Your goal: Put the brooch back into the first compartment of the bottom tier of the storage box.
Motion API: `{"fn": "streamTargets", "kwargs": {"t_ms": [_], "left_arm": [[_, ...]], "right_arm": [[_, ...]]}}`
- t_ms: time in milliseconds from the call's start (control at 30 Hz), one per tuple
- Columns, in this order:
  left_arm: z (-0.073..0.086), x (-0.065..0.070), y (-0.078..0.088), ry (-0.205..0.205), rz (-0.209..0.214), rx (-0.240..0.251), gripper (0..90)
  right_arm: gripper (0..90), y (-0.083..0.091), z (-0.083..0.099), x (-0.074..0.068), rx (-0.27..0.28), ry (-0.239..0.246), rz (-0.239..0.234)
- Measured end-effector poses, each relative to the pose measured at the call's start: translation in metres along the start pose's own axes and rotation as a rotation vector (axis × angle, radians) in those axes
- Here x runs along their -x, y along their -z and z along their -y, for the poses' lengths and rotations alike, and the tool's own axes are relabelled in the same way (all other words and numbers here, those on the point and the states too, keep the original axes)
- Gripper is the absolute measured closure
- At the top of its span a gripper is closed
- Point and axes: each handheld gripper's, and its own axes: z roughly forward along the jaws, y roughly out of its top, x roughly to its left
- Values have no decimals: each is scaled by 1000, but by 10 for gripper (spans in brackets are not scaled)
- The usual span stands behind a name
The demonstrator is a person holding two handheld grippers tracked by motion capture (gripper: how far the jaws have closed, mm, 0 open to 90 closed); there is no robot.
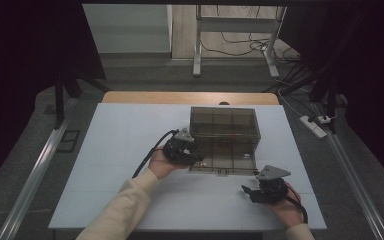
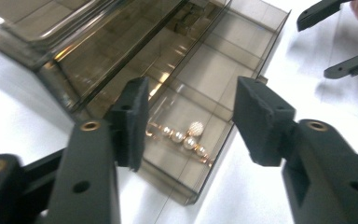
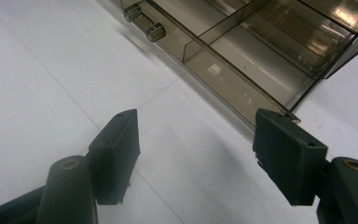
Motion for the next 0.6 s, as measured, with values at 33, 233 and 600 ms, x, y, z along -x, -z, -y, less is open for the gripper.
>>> {"fn": "streamTargets", "kwargs": {"t_ms": [33, 233, 600], "left_arm": [[1, 0, 1, -1, -8, -2, 418], [10, 0, 10, 15, -23, 3, 394], [36, 1, 32, 37, -87, 7, 362]], "right_arm": [[313, 0, 0, 0, 0, 0, 0], [313, 0, 0, 0, -1, 0, 2], [313, 1, 0, 1, 0, -4, 5]]}}
